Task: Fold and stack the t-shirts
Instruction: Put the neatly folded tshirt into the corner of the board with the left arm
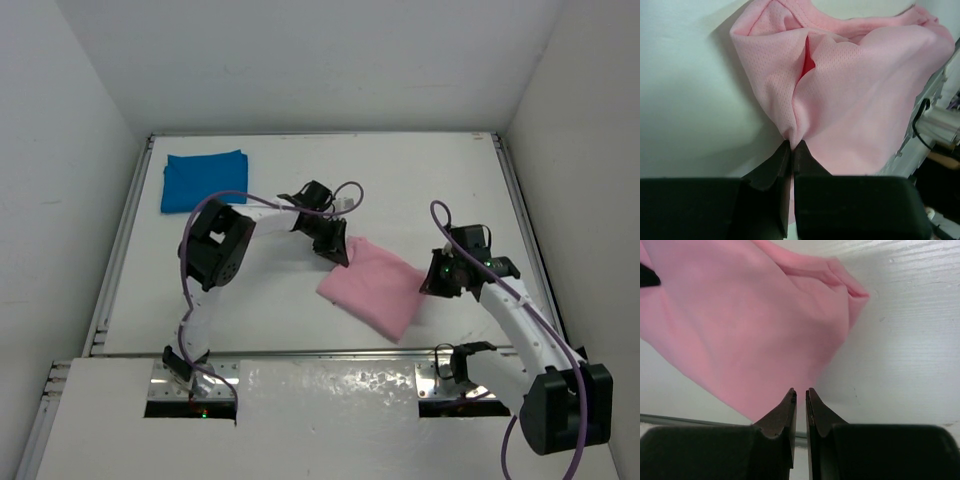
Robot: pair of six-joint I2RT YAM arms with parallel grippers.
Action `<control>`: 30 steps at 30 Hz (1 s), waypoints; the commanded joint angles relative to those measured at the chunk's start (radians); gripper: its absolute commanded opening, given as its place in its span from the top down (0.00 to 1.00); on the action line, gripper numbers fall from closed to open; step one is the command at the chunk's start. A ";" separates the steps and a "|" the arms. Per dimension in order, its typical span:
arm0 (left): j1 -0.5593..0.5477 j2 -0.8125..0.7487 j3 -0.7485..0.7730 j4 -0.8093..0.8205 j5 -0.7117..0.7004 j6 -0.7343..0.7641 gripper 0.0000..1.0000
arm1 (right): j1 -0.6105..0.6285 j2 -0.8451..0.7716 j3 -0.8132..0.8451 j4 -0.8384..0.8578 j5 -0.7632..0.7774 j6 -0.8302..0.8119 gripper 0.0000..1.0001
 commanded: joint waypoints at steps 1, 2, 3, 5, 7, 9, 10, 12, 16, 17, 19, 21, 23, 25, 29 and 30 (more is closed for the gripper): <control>0.064 -0.064 0.058 0.035 -0.034 -0.036 1.00 | -0.005 0.000 0.020 0.049 -0.011 0.015 0.89; 0.079 -0.065 0.073 0.023 -0.036 -0.038 1.00 | -0.005 0.003 0.015 0.055 -0.012 0.016 0.89; 0.086 -0.064 0.107 0.012 -0.039 -0.036 1.00 | -0.005 0.005 0.014 0.058 -0.012 0.018 0.89; 0.093 -0.058 0.150 -0.032 -0.054 -0.024 1.00 | -0.005 0.014 0.012 0.060 -0.012 0.018 0.89; 0.093 -0.053 0.208 -0.055 -0.071 -0.015 1.00 | -0.005 0.020 0.017 0.060 -0.010 0.016 0.89; 0.095 -0.050 0.250 -0.078 -0.079 -0.012 1.00 | -0.005 0.028 0.018 0.061 -0.010 0.015 0.89; 0.096 -0.049 0.262 -0.086 -0.089 -0.012 1.00 | -0.005 0.030 0.018 0.063 -0.009 0.016 0.89; 0.106 -0.042 0.299 -0.110 -0.103 -0.009 1.00 | -0.005 0.034 0.018 0.066 -0.007 0.016 0.89; 0.138 -0.004 0.366 -0.158 -0.102 0.002 1.00 | -0.005 0.039 0.017 0.069 0.000 0.018 0.89; 0.142 0.003 0.374 -0.167 -0.103 0.004 1.00 | -0.005 0.039 0.017 0.069 0.000 0.018 0.89; 0.158 0.013 0.385 -0.173 -0.108 0.005 1.00 | -0.005 0.042 0.020 0.066 0.002 0.015 0.89; 0.165 0.014 0.385 -0.169 -0.112 0.004 1.00 | -0.005 0.043 0.023 0.064 0.005 0.013 0.89; 0.176 0.020 0.397 -0.176 -0.120 0.002 1.00 | -0.005 0.043 0.024 0.064 0.008 0.012 0.89; 0.190 0.037 0.428 -0.204 -0.132 0.013 1.00 | -0.005 0.045 0.026 0.061 0.008 0.012 0.89; 0.224 0.063 0.468 -0.233 -0.157 0.030 1.00 | -0.005 0.048 0.027 0.061 0.008 0.010 0.89; 0.239 0.071 0.475 -0.239 -0.169 0.037 1.00 | -0.005 0.048 0.027 0.058 0.009 0.009 0.89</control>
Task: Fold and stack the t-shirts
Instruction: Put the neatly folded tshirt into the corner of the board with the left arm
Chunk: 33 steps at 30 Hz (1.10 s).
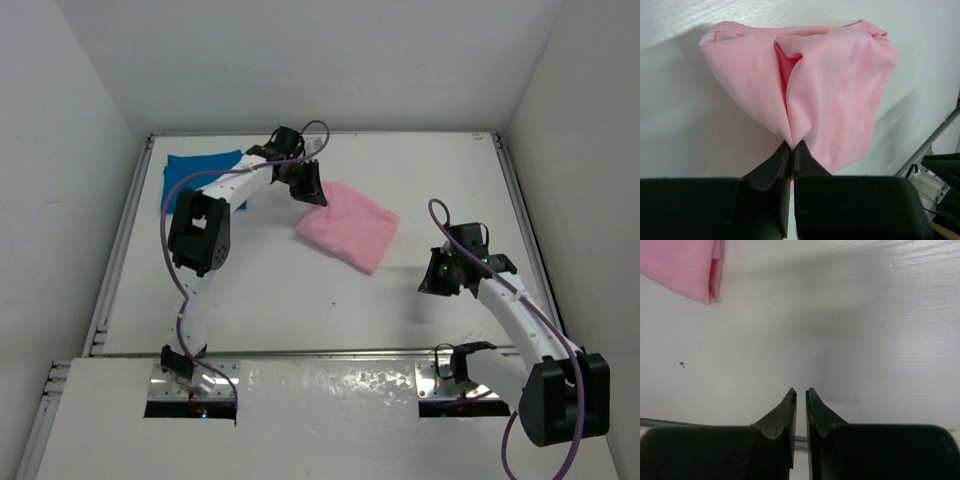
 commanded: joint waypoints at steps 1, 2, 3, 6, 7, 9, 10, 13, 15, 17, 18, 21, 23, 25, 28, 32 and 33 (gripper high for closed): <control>0.040 0.014 0.079 -0.019 -0.032 0.033 1.00 | -0.005 0.003 0.027 0.021 0.011 -0.006 0.89; 0.048 0.031 0.096 -0.026 -0.044 0.046 1.00 | -0.005 0.004 0.027 0.018 0.013 -0.013 0.89; 0.066 0.037 0.128 -0.040 -0.048 0.051 1.00 | -0.005 0.004 0.026 0.015 0.014 -0.016 0.88; 0.110 0.067 0.187 -0.059 -0.059 0.074 1.00 | -0.005 0.004 0.014 0.011 0.011 -0.026 0.89; 0.120 0.075 0.207 -0.065 -0.059 0.082 1.00 | -0.005 0.003 0.009 0.014 0.010 -0.025 0.89; 0.150 0.101 0.260 -0.079 -0.061 0.099 1.00 | -0.005 0.001 -0.008 0.022 -0.001 -0.026 0.89; 0.163 0.110 0.276 -0.079 -0.061 0.100 1.00 | -0.005 0.003 -0.014 0.027 -0.004 -0.025 0.89; 0.199 0.124 0.325 -0.082 -0.067 0.116 1.00 | -0.005 0.013 -0.022 0.031 -0.018 -0.026 0.89; 0.224 0.126 0.345 -0.088 -0.070 0.122 1.00 | -0.005 0.029 -0.019 0.034 -0.022 -0.030 0.89; 0.252 0.124 0.354 -0.092 -0.071 0.131 1.00 | -0.005 0.045 -0.011 0.037 -0.019 -0.031 0.89; 0.259 0.124 0.359 -0.094 -0.071 0.132 1.00 | -0.005 0.053 -0.009 0.041 -0.018 -0.033 0.89; 0.302 0.114 0.354 -0.091 -0.059 0.123 1.00 | -0.005 0.088 0.004 0.047 -0.018 -0.036 0.89; 0.327 0.097 0.345 -0.094 -0.064 0.123 1.00 | -0.004 0.111 0.014 0.051 -0.022 -0.036 0.89; 0.350 0.081 0.337 -0.097 -0.065 0.126 1.00 | -0.005 0.128 0.032 0.053 -0.025 -0.039 0.89; 0.380 0.065 0.325 -0.097 -0.064 0.134 1.00 | -0.004 0.159 0.060 0.051 -0.024 -0.046 0.89; 0.440 0.060 0.323 -0.103 -0.061 0.140 1.00 | -0.004 0.181 0.077 0.047 -0.022 -0.051 0.89; 0.460 0.057 0.323 -0.103 -0.061 0.142 1.00 | -0.004 0.182 0.078 0.045 -0.021 -0.053 0.89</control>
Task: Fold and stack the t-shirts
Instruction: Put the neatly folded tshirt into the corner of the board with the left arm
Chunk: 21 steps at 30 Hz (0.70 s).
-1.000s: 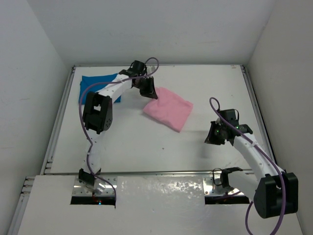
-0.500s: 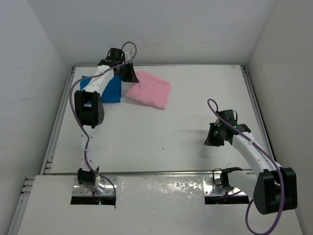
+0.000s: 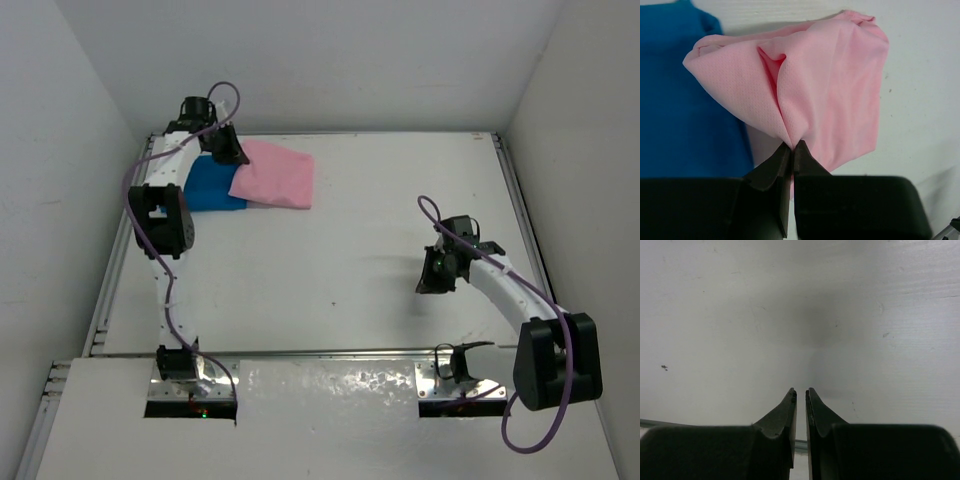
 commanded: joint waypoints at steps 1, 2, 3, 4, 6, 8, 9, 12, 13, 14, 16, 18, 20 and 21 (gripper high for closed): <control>0.065 -0.080 0.007 0.016 0.006 0.017 1.00 | -0.004 0.002 0.041 0.017 -0.012 -0.019 0.89; 0.088 -0.087 0.007 0.014 0.006 0.020 1.00 | -0.005 0.002 0.038 0.014 -0.012 -0.022 0.89; 0.100 -0.090 0.007 0.017 0.006 0.022 1.00 | -0.004 0.002 0.038 0.013 -0.011 -0.023 0.89; 0.122 -0.100 0.007 0.016 0.004 0.025 1.00 | -0.004 0.000 0.036 0.008 -0.009 -0.023 0.89; 0.145 -0.109 0.004 0.023 0.018 0.024 1.00 | -0.004 0.000 0.033 0.010 -0.007 -0.023 0.89; 0.168 -0.121 -0.002 0.033 0.029 0.019 1.00 | -0.004 0.002 0.030 0.016 -0.003 -0.023 0.89; 0.174 -0.126 -0.003 0.037 0.035 0.016 1.00 | -0.005 0.007 0.028 0.019 -0.003 -0.023 0.89; 0.186 -0.149 -0.019 0.046 0.058 0.010 1.00 | -0.005 0.022 0.031 0.023 -0.007 -0.022 0.89; 0.192 -0.159 -0.023 0.046 0.062 0.010 1.00 | -0.004 0.025 0.034 0.025 -0.007 -0.022 0.89; 0.202 -0.167 -0.031 0.042 0.061 0.011 1.00 | -0.004 0.027 0.039 0.025 -0.007 -0.022 0.89; 0.223 -0.183 -0.037 0.036 0.059 0.019 1.00 | -0.004 0.033 0.050 0.022 -0.006 -0.026 0.89; 0.238 -0.184 -0.045 0.036 0.062 0.022 1.00 | -0.004 0.034 0.053 0.013 0.000 -0.029 0.89; 0.264 -0.176 -0.049 0.027 0.076 0.030 1.00 | -0.004 0.033 0.051 0.013 0.002 -0.029 0.89; 0.274 -0.173 -0.052 0.023 0.084 0.031 1.00 | -0.005 0.033 0.050 0.014 0.002 -0.029 0.89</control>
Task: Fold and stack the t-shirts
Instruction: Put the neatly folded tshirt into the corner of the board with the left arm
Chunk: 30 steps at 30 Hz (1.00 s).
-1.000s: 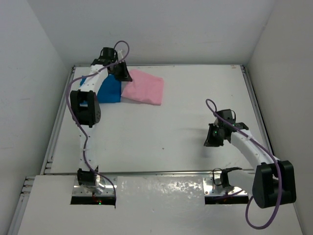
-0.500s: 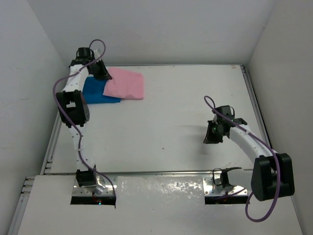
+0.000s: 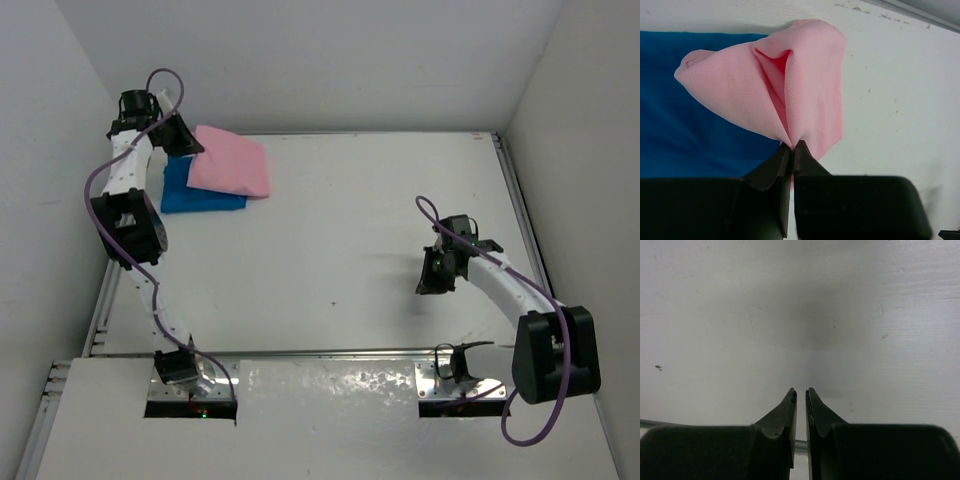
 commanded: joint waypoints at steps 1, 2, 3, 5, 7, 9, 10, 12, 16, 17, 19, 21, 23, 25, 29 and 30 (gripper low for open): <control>0.064 -0.045 -0.014 0.012 0.043 0.027 1.00 | -0.004 0.000 0.037 0.015 0.001 -0.010 0.89; 0.072 -0.042 -0.023 0.007 0.041 0.031 1.00 | -0.004 0.003 0.037 0.017 0.001 -0.008 0.89; 0.081 -0.039 -0.029 0.000 0.040 0.037 1.00 | -0.004 0.003 0.035 0.017 0.001 -0.007 0.89; 0.113 -0.027 -0.043 -0.020 0.023 0.051 1.00 | -0.004 0.006 0.035 0.017 0.001 -0.005 0.89; 0.142 -0.010 -0.040 -0.032 -0.002 0.059 1.00 | -0.004 0.009 0.035 0.017 0.006 -0.008 0.89; 0.165 0.010 -0.029 -0.040 -0.029 0.063 1.00 | -0.004 0.009 0.034 0.017 0.006 -0.008 0.89; 0.171 0.021 -0.017 -0.040 -0.031 0.065 1.00 | -0.004 0.010 0.034 0.015 0.006 -0.008 0.89; 0.179 0.050 -0.008 -0.037 -0.031 0.062 1.00 | -0.004 0.016 0.037 0.018 0.006 -0.010 0.89; 0.181 0.140 0.018 -0.040 -0.017 0.066 0.67 | -0.004 0.036 0.055 0.008 0.010 -0.021 0.89; 0.179 0.150 0.023 -0.051 -0.028 0.068 0.55 | -0.004 0.039 0.063 0.005 0.010 -0.022 0.89; 0.181 0.153 0.025 -0.057 -0.032 0.083 0.38 | -0.004 0.044 0.068 0.003 0.012 -0.028 0.89; 0.181 0.133 0.026 -0.051 -0.052 0.080 0.32 | -0.004 0.047 0.077 -0.005 0.016 -0.034 0.89; 0.181 0.116 0.046 -0.045 -0.081 0.073 0.26 | -0.004 0.050 0.081 -0.003 0.016 -0.036 0.89; 0.174 0.067 0.037 -0.005 -0.089 0.050 0.24 | -0.004 0.055 0.086 -0.003 0.012 -0.037 0.89; 0.152 0.004 0.046 0.010 -0.173 0.039 0.23 | -0.004 0.064 0.101 -0.008 0.010 -0.044 0.89; 0.138 -0.019 0.048 0.010 -0.196 0.036 0.23 | -0.004 0.067 0.106 -0.011 0.012 -0.051 0.89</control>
